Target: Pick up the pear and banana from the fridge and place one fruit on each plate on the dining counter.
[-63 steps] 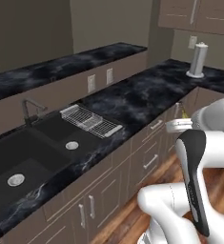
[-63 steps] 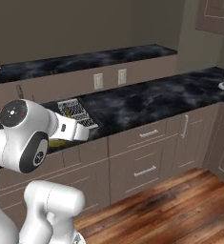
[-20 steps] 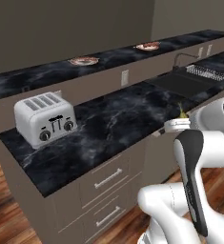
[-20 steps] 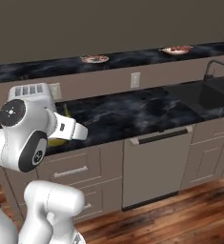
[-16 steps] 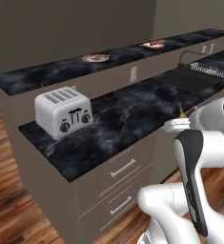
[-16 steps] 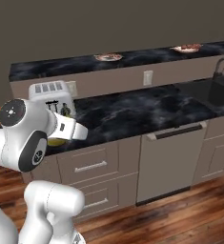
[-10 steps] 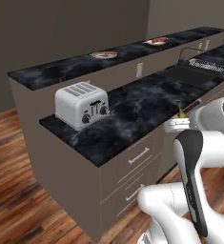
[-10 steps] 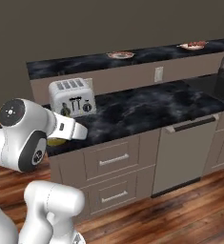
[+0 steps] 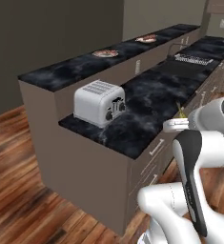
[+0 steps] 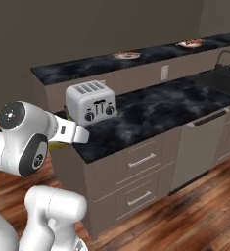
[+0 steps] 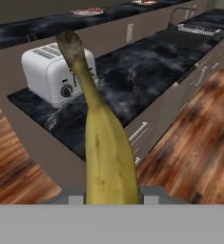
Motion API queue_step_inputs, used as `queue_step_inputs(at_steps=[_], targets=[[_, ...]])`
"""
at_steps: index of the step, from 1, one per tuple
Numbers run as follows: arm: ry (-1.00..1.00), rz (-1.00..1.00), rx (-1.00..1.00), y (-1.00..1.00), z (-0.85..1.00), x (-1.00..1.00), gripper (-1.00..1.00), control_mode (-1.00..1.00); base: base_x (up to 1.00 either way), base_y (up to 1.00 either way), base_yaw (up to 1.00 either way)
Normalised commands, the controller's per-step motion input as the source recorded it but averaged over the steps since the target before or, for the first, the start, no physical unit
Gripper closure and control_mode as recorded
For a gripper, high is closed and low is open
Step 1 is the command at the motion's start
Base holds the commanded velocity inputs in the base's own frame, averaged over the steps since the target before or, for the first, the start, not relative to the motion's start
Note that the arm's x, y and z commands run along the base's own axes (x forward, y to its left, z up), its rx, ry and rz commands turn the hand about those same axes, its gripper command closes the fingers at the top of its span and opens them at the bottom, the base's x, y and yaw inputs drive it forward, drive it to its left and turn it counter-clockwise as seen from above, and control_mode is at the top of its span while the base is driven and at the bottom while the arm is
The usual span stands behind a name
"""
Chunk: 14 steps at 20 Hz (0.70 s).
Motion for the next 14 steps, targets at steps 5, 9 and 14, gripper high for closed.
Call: queue_step_inputs(at_steps=[5, 9, 14], targets=[[0.00, 0.00, 0.00, 0.00, 0.00, 0.00, 1.00, 1.00, 0.00, 1.00, -0.36], [0.00, 0.00, 0.00, 0.00, 0.00, 0.00, 1.00, 1.00, 0.00, 1.00, -0.41], [0.00, 0.00, 0.00, 0.00, 0.00, 0.00, 1.00, 1.00, 0.04, 1.00, -0.42]])
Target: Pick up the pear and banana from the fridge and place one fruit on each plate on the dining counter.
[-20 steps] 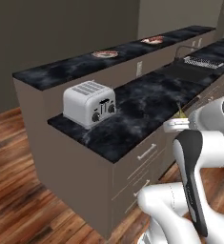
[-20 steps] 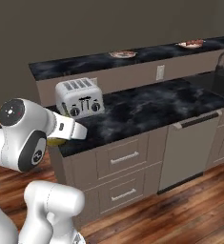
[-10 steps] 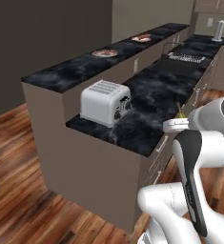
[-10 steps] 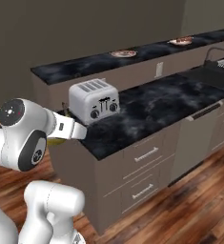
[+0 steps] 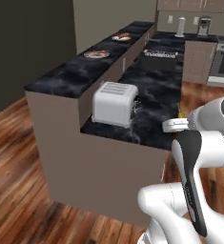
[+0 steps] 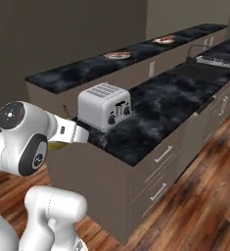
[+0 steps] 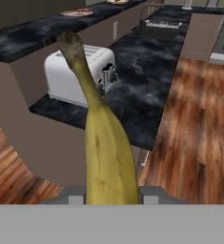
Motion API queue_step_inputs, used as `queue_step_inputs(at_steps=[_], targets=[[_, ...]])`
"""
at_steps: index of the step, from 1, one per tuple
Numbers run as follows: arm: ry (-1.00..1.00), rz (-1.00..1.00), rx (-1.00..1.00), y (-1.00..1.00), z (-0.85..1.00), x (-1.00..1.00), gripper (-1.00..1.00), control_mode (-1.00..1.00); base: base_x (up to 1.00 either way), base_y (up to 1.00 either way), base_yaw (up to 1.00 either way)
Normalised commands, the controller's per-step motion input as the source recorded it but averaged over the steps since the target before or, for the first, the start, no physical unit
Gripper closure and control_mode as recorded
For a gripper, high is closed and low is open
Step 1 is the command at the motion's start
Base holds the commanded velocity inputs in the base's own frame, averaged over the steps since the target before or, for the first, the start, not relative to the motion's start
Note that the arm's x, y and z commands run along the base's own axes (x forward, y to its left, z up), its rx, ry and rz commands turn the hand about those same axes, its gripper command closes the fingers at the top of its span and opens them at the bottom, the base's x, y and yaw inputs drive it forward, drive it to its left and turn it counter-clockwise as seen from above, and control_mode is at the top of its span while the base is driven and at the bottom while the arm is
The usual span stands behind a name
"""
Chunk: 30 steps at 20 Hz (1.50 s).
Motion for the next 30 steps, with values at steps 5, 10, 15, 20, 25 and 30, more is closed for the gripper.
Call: queue_step_inputs(at_steps=[5, 10, 15, 20, 25, 30], targets=[[0.00, 0.00, 0.00, 0.00, 0.00, 0.00, 1.00, 1.00, 0.12, 1.00, -0.43], [0.00, 0.00, 0.00, 0.00, 0.00, 0.00, 1.00, 1.00, 0.15, 1.00, -0.42], [0.00, 0.00, 0.00, 0.00, 0.00, 0.00, 1.00, 1.00, 0.10, 1.00, -0.38], [0.00, 0.00, 0.00, 0.00, 0.00, 0.00, 1.00, 1.00, 0.01, 1.00, -0.33], [0.00, 0.00, 0.00, 0.00, 0.00, 0.00, 1.00, 1.00, 0.00, 1.00, -0.33], [0.00, 0.00, 0.00, 0.00, 0.00, 0.00, 1.00, 1.00, 0.00, 1.00, -0.34]])
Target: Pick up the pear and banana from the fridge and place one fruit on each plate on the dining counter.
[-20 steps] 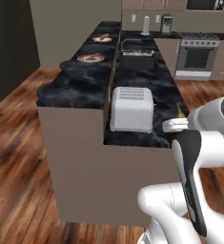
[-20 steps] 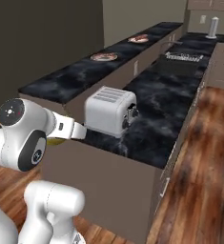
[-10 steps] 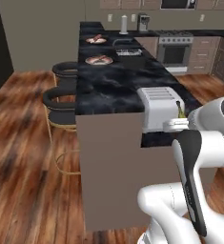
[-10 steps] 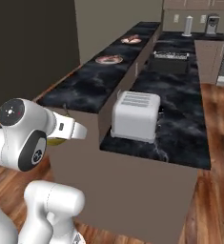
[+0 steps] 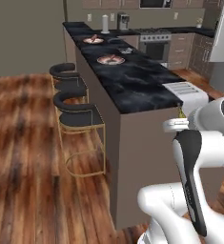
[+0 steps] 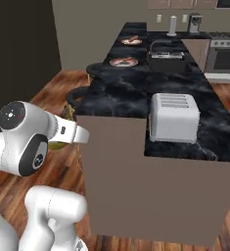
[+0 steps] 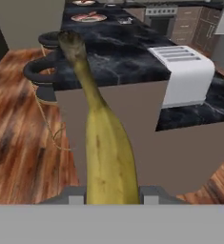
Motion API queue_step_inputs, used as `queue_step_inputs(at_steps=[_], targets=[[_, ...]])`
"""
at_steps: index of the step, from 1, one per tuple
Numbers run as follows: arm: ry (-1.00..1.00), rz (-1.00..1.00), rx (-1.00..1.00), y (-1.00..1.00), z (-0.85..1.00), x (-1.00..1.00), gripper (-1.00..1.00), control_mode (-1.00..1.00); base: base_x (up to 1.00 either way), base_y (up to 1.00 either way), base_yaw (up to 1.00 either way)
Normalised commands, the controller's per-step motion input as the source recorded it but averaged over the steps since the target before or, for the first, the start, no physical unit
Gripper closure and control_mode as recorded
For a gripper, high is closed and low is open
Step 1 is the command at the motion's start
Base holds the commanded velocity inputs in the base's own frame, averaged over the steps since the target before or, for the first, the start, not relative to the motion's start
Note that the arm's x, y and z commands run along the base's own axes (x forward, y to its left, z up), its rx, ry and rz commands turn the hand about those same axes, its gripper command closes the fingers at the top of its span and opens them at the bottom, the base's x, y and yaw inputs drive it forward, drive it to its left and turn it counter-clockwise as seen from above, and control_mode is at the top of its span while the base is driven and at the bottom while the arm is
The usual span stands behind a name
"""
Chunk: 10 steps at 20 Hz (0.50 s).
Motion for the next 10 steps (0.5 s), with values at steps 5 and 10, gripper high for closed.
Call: queue_step_inputs(at_steps=[5, 10], targets=[[0.00, 0.00, 0.00, 0.00, 0.00, 0.00, 1.00, 1.00, 0.00, 1.00, -0.35], [0.00, 0.00, 0.00, 0.00, 0.00, 0.00, 1.00, 1.00, 0.02, 1.00, -0.36]])
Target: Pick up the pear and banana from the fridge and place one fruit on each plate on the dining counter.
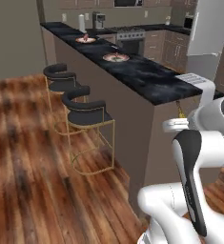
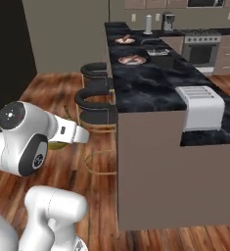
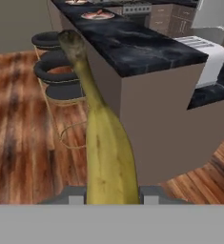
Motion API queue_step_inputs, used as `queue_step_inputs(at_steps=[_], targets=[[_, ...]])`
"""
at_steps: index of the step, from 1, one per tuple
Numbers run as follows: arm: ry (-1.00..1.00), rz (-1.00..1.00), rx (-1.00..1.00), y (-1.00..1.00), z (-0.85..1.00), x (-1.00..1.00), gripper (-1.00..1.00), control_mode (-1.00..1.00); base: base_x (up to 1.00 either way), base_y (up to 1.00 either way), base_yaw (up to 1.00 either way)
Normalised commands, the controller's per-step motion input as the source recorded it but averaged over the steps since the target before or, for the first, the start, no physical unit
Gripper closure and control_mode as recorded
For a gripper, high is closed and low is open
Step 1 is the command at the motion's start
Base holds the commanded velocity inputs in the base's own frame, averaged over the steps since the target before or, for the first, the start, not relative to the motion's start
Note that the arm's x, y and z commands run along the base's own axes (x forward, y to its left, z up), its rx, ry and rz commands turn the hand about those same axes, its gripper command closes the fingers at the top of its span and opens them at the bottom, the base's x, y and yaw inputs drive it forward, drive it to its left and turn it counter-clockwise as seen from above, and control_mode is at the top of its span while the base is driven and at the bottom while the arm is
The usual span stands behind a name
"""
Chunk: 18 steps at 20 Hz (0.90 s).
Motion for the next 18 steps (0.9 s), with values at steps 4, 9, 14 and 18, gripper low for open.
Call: queue_step_inputs(at_steps=[4, 9, 14, 18], targets=[[0.00, 0.00, 0.00, 0.00, 0.00, 0.00, 1.00, 1.00, 0.16, 1.00, -0.37], [0.00, 0.00, 0.00, 0.00, 0.00, 0.00, 1.00, 1.00, 0.39, 1.00, -0.34], [0.00, 0.00, 0.00, 0.00, 0.00, 0.00, 1.00, 1.00, 0.58, 1.00, -0.33], [0.00, 0.00, 0.00, 0.00, 0.00, 0.00, 1.00, 1.00, 0.57, 1.00, -0.33]])
